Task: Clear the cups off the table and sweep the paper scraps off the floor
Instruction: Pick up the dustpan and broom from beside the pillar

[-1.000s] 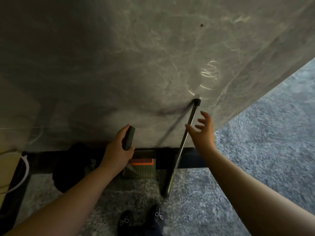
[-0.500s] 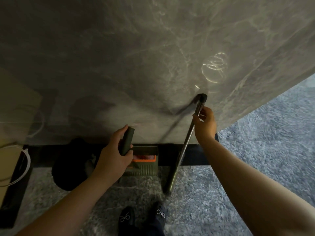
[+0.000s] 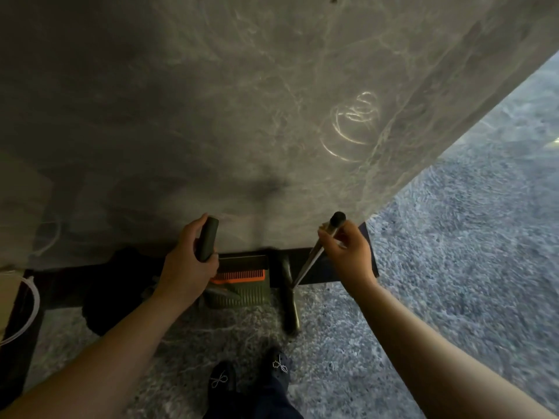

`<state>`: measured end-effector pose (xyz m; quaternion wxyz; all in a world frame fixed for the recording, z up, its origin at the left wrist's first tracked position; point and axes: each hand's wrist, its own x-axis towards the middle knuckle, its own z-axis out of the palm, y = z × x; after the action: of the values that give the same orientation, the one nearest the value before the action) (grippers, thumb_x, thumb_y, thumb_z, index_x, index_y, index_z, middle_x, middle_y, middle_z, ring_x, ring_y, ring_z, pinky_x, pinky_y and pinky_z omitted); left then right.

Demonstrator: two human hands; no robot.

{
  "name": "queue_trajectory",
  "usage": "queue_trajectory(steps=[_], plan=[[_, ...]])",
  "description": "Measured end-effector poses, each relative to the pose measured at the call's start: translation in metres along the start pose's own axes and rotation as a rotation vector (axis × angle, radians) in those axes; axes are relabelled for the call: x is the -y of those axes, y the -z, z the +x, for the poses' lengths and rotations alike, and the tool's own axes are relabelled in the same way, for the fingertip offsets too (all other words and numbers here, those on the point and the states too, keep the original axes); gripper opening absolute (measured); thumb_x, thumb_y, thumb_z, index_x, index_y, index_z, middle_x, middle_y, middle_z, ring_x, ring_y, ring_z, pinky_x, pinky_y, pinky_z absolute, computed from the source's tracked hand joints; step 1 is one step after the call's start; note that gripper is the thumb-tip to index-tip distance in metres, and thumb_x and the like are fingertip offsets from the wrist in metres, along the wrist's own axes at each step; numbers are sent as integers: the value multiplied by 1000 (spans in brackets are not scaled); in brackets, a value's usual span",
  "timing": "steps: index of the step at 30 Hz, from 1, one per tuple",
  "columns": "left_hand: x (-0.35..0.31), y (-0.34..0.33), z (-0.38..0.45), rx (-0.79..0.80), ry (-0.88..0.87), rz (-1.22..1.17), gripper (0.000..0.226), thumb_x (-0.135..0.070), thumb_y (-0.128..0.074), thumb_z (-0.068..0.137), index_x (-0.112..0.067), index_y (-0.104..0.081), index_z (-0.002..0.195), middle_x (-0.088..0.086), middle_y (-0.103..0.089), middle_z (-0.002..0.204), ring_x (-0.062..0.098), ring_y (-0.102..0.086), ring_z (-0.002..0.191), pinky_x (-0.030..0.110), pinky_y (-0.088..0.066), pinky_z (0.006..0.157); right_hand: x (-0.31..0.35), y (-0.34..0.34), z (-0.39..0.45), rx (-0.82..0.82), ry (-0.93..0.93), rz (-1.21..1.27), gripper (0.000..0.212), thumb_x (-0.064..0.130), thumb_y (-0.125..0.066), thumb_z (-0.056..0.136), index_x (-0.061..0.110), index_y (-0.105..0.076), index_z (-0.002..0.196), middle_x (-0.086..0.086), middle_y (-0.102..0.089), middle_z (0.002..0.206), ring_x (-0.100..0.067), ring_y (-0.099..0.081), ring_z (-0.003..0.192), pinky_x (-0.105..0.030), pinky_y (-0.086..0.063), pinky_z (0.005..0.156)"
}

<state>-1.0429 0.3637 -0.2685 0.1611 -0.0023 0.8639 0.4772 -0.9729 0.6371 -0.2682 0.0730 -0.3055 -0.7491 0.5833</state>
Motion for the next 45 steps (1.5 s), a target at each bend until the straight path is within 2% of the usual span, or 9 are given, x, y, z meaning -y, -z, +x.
queue_trajectory(steps=[5,11,16,20,27,31,37,42,45], plan=[[3,4,-7,27,54,-15,74,-11,-66,88,-55,-31,136,5,-60,109,24,-66,82,49,-57,77,19,17,-38,32,50,-3,16,17,-74,82,13,-70,97,4,-72,91,-7,-69,87,-16,-54,78],[0,5,-19,35,47,7,68,-16,-63,91,-48,-29,139,8,-59,113,23,-66,85,39,-57,73,39,33,-63,66,133,-300,20,24,-80,76,17,-75,94,8,-73,85,-2,-69,78,-17,-55,77],[1,5,-32,53,38,24,69,-15,-63,91,-43,-28,143,10,-56,123,25,-66,87,33,-55,70,71,46,-71,249,104,-685,18,29,-79,76,21,-76,91,9,-71,80,-2,-65,72,-21,-56,71],[3,5,-44,47,16,43,70,-12,-63,90,-38,-28,145,10,-57,118,24,-66,83,21,-48,59,92,55,-82,397,25,-847,13,24,-75,79,24,-77,91,11,-68,75,-3,-61,65,-10,-46,55],[6,5,-62,76,-44,56,71,-9,-64,90,-31,-28,147,-1,-48,113,19,-57,90,30,-49,73,94,58,-108,614,-157,-1136,20,18,-62,88,19,-71,106,-1,-69,102,-14,-65,91,-27,-55,84],[11,4,-67,82,-57,29,71,-8,-64,89,-30,-29,146,1,-52,109,23,-61,88,42,-56,78,76,53,-127,705,-303,-1198,24,12,-58,85,17,-72,105,-3,-69,95,-19,-64,87,-26,-50,75],[25,6,-79,123,-106,34,73,-8,-64,90,-29,-23,147,9,-50,129,29,-64,93,45,-57,79,31,46,-166,552,-655,-784,37,-3,-54,89,7,-61,125,-12,-71,85,-16,-70,70,-28,-59,69],[45,4,-97,155,-106,-4,78,-9,-67,88,-39,-22,144,14,-59,112,24,-65,86,43,-57,75,-7,41,-202,446,-765,-431,37,6,-56,93,22,-55,127,-11,-65,91,-11,-61,60,-24,-46,51],[53,3,-109,153,-87,-37,78,-10,-68,87,-52,-23,136,12,-61,112,25,-66,90,48,-58,78,-26,41,-222,394,-837,-239,24,9,-59,92,14,-58,115,-11,-59,84,-14,-55,60,-24,-41,47]])
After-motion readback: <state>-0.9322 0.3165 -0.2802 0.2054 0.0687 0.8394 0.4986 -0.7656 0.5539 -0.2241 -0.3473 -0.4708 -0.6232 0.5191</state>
